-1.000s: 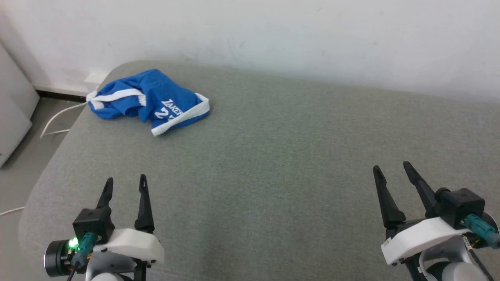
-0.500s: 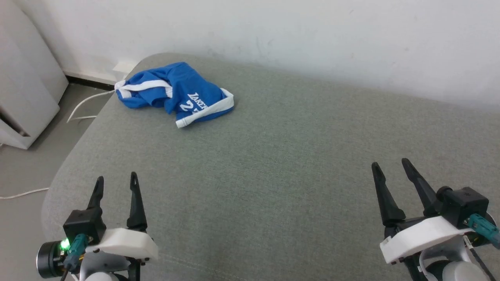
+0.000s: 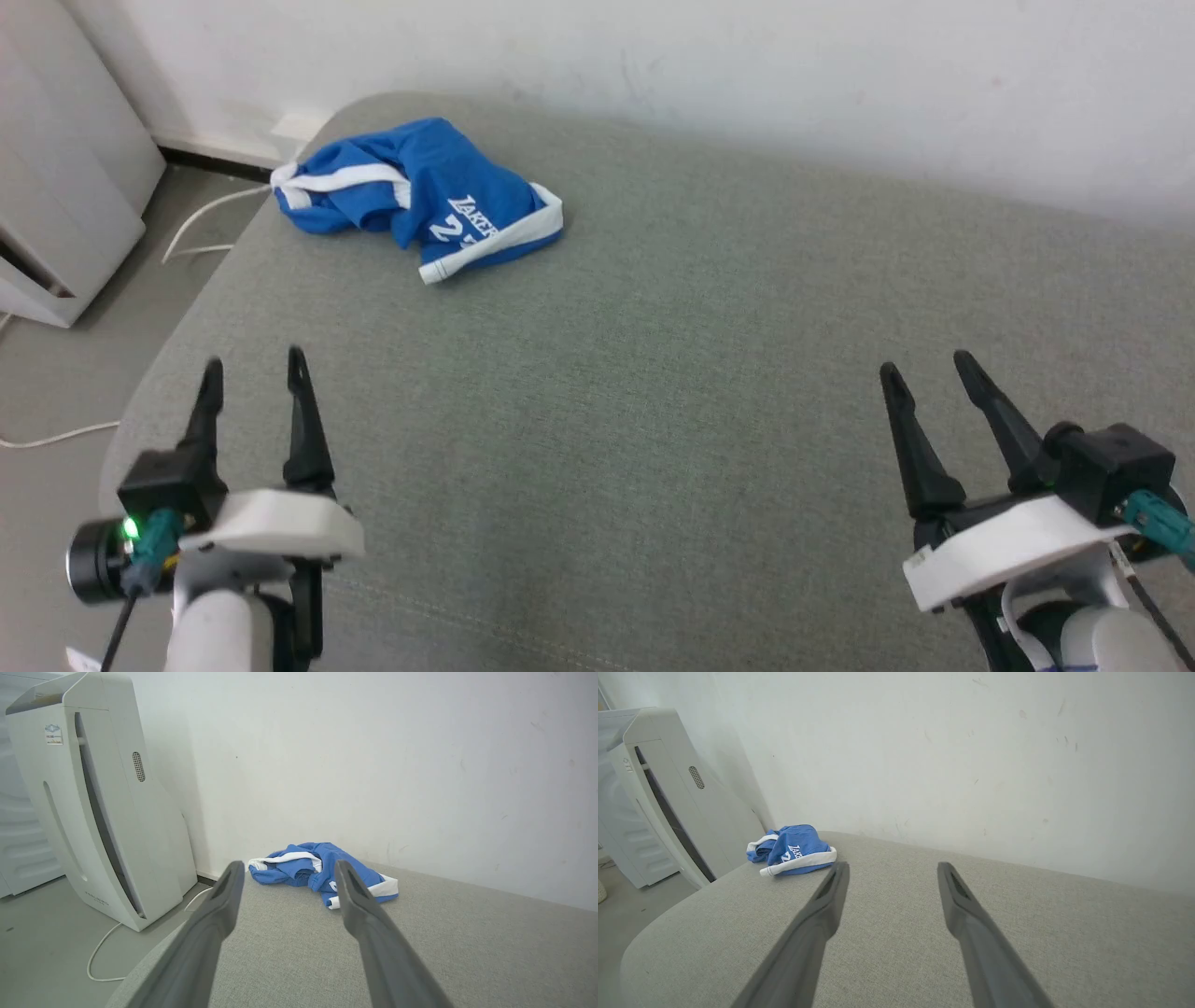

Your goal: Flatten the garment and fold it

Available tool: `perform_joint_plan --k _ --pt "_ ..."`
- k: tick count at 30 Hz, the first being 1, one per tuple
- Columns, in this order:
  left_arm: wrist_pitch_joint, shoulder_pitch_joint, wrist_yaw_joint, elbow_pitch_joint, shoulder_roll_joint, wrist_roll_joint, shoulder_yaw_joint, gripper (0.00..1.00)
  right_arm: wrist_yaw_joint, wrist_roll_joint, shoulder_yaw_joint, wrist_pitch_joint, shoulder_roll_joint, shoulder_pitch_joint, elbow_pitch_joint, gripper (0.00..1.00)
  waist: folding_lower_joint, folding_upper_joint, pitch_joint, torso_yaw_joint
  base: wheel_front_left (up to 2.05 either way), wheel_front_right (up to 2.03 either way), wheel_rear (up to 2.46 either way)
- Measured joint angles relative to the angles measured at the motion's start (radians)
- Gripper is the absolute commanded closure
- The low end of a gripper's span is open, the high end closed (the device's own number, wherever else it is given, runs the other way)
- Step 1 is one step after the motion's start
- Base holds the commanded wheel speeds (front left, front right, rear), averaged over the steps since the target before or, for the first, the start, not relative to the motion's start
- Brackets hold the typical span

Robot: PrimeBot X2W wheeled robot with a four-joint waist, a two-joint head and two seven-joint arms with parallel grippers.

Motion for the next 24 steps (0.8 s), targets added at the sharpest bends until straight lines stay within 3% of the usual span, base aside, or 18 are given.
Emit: perform_joint_plan --k 13,24 --pt "0.033 -0.287 -0.011 0.009 0.065 -0.042 0.004 0.0 0.0 -0.02 0.016 0.064 0.0 -0.048 -0.082 0.0 0.0002 0.0 0.128 -0.054 0.0 0.0 0.0" --pt "0.175 -0.641 -0.028 0.199 0.188 -0.051 0.002 0.0 0.0 -0.028 0.045 0.087 0.002 -0.113 -0.131 0.0 0.0002 0.0 0.271 -0.119 0.0 0.0 0.0"
